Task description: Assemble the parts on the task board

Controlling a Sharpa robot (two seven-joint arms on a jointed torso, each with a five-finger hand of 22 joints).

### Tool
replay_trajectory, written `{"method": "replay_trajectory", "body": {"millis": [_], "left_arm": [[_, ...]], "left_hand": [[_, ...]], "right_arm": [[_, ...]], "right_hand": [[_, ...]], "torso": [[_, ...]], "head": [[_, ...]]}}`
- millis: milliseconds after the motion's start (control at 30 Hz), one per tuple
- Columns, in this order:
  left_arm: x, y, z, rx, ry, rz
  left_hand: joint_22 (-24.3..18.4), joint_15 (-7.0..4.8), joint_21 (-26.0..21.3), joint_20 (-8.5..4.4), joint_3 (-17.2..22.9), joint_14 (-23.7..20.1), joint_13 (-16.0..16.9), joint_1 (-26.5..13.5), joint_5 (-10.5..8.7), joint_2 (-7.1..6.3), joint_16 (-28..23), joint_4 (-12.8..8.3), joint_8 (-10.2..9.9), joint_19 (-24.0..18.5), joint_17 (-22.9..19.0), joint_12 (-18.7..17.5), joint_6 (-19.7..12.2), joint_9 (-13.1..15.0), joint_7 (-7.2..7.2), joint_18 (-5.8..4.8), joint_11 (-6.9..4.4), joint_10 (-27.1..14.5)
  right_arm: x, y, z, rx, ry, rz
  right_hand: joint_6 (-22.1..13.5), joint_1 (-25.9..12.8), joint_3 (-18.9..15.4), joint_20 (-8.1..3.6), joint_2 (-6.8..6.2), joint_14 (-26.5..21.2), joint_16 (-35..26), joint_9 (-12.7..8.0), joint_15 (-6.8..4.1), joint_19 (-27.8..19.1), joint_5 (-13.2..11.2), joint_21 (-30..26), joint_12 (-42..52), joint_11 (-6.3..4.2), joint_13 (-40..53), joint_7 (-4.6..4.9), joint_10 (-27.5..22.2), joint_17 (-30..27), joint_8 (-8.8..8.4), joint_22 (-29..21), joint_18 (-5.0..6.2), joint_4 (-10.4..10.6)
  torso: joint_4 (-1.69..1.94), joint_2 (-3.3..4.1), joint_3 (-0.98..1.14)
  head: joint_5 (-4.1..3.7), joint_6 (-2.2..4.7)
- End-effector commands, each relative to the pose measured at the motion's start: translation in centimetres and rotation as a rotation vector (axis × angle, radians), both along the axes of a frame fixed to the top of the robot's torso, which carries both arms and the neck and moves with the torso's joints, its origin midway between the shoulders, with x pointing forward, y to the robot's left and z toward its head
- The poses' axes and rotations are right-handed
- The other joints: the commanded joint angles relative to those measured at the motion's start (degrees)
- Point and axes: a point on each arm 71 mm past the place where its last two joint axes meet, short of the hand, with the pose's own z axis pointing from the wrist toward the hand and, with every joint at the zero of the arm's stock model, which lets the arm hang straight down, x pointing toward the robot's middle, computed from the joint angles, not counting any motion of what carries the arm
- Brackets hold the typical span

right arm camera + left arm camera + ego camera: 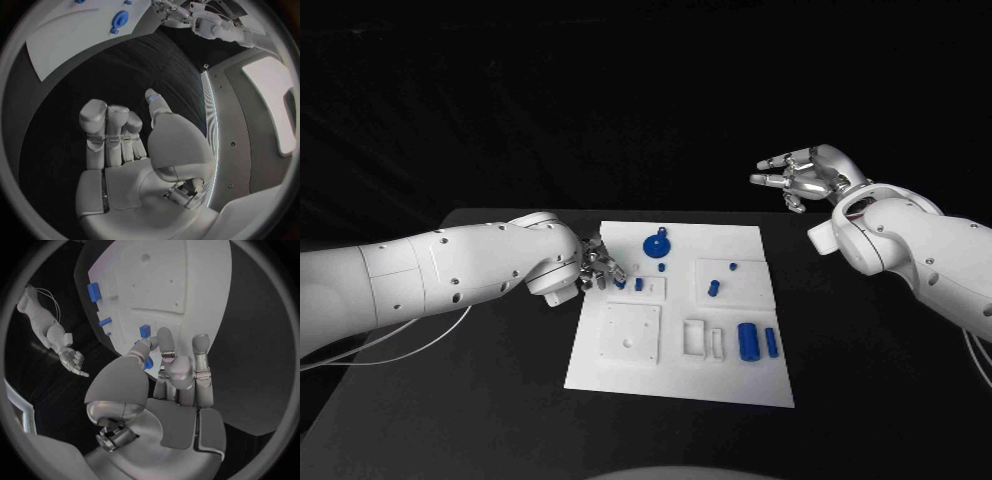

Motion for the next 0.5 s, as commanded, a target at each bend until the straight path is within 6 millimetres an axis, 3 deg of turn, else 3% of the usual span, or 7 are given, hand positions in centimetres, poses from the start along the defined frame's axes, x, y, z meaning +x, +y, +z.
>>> {"method": "replay_trajectory", "body": {"millis": [33, 500], "left_arm": [[-0.11, -0.2, -0.09, 0.011, 0.009, -0.016], [-0.23, -0.12, -0.14, 0.02, 0.019, -0.022]], "left_hand": [[1.1, -0.34, 0.4, 0.21, 1.0, 0.1, 0.1, 0.2, 0.21, 0.41, 0.2, -0.6, 0.3, -0.1, -0.1, 0.0, 7.0, 9.6, -4.92, 0.72, -1.16, 2.1], [1.1, -0.32, 0.4, 0.22, 1.0, 0.1, 0.1, 0.2, 0.31, 0.45, 0.3, -0.8, 0.3, -0.1, -0.1, 0.0, 7.1, 9.7, -4.94, 0.71, -1.18, 2.1]], "right_arm": [[-0.04, 0.18, 0.0, -0.001, 0.003, 0.015], [-0.05, 0.15, 0.0, -0.001, 0.003, 0.015]], "right_hand": [[0.4, -0.3, -0.1, -0.1, -0.06, 0.1, -0.2, 0.1, -0.1, 3.3, 0.4, -0.1, -0.2, -0.07, -0.1, 0.0, -0.2, 0.0, 0.01, 2.9, 0.69, 0.3], [0.4, -0.3, -0.1, -0.1, -0.06, 0.1, -0.2, 0.1, -0.1, 3.3, 0.4, -0.1, -0.2, -0.07, -0.1, 0.0, -0.2, 0.0, 0.01, 2.9, 0.69, 0.3]], "torso": [[0.0, 0.05, 0.01], [0.0, 0.02, 0.0]], "head": [[0.07, 0.0], [0.16, -0.08]]}}
